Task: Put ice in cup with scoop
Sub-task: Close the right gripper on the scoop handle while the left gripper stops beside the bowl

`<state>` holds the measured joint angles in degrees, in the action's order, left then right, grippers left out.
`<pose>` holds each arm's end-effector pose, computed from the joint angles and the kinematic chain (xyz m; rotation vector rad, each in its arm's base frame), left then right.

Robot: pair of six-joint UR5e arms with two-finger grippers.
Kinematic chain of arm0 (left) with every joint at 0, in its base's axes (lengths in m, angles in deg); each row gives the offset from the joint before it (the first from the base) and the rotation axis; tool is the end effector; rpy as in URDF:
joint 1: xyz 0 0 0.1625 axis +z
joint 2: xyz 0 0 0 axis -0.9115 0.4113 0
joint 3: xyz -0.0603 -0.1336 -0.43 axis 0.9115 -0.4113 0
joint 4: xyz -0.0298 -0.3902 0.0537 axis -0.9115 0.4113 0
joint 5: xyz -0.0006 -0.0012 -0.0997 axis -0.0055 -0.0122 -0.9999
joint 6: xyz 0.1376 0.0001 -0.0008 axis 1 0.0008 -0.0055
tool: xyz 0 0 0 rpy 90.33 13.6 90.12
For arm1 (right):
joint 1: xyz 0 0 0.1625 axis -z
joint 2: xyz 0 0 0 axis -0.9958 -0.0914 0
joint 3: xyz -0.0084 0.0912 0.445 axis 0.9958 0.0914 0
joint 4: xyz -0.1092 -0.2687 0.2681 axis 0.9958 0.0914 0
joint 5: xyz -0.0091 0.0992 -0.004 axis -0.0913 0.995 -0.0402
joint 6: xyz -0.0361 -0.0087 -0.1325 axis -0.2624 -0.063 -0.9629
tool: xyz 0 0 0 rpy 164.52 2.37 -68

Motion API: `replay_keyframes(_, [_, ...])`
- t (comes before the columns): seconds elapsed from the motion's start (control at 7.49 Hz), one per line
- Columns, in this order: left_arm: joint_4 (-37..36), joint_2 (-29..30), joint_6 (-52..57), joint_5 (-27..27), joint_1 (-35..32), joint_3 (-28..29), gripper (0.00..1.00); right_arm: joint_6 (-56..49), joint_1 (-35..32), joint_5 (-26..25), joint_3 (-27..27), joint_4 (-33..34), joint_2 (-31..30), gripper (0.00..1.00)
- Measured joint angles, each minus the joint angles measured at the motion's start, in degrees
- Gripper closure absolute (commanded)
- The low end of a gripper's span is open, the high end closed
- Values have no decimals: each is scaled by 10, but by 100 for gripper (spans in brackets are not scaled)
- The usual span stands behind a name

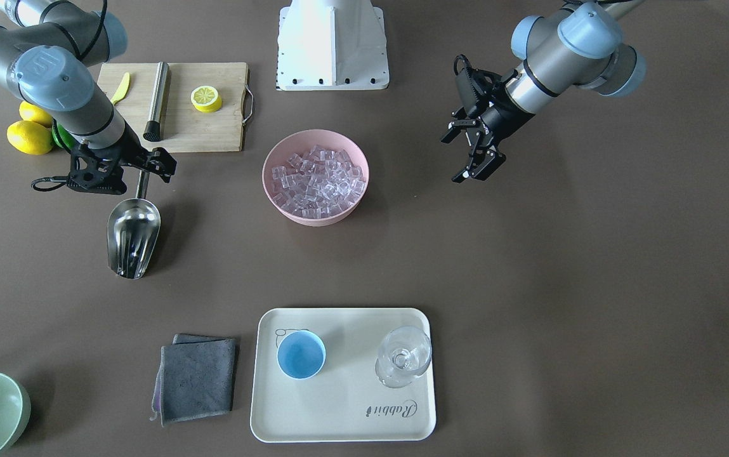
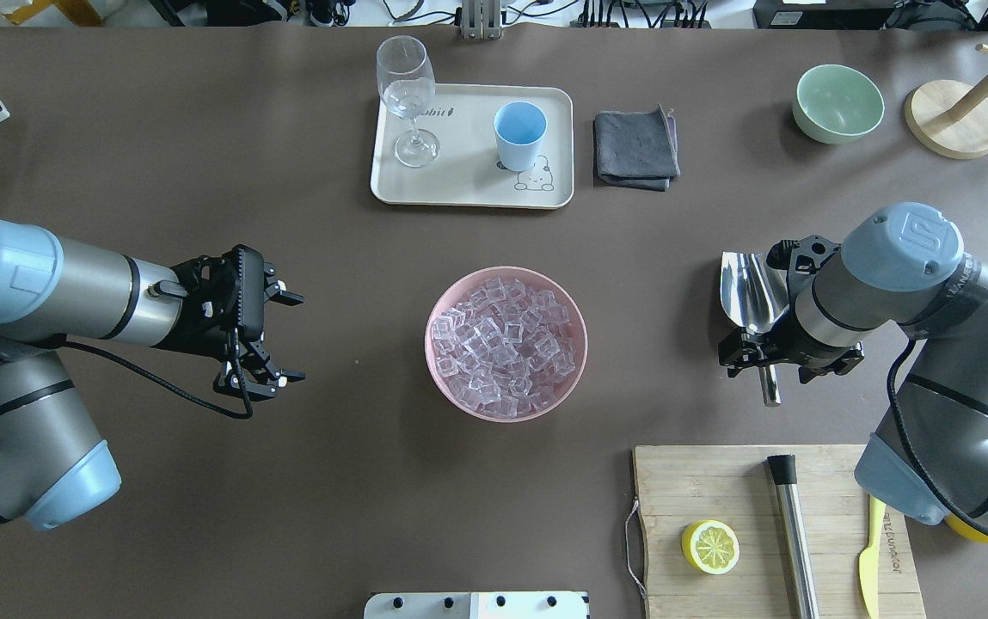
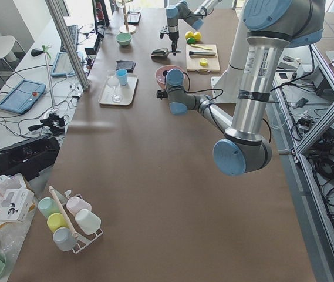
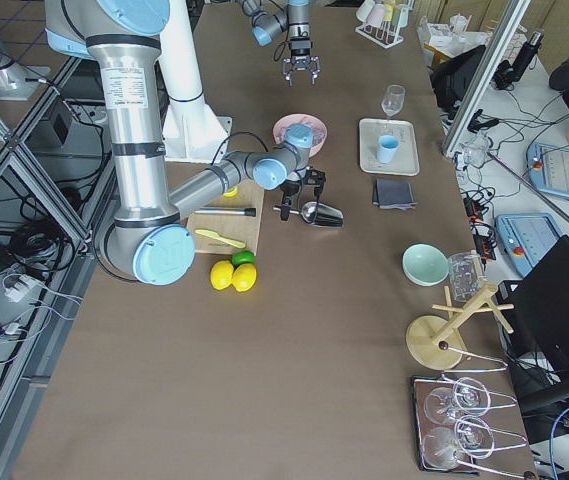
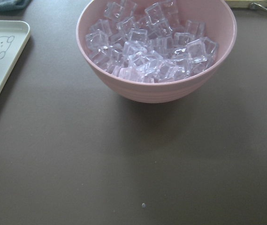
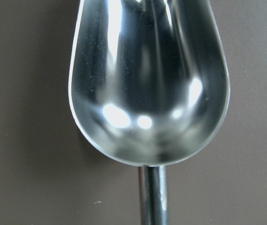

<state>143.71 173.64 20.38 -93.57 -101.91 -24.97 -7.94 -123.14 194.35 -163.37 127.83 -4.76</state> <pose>0.4233 -0.3951 0.3777 1.0561 0.9407 1.2087 -0.3835 -0.3865 0.5035 -0.1320 -0.7457 0.0664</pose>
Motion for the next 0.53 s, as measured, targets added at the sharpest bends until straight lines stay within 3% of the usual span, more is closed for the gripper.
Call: replay_keyframes(0.53, [116,51,5,4,33,91,1,10,4,6,-8,0,-12,57])
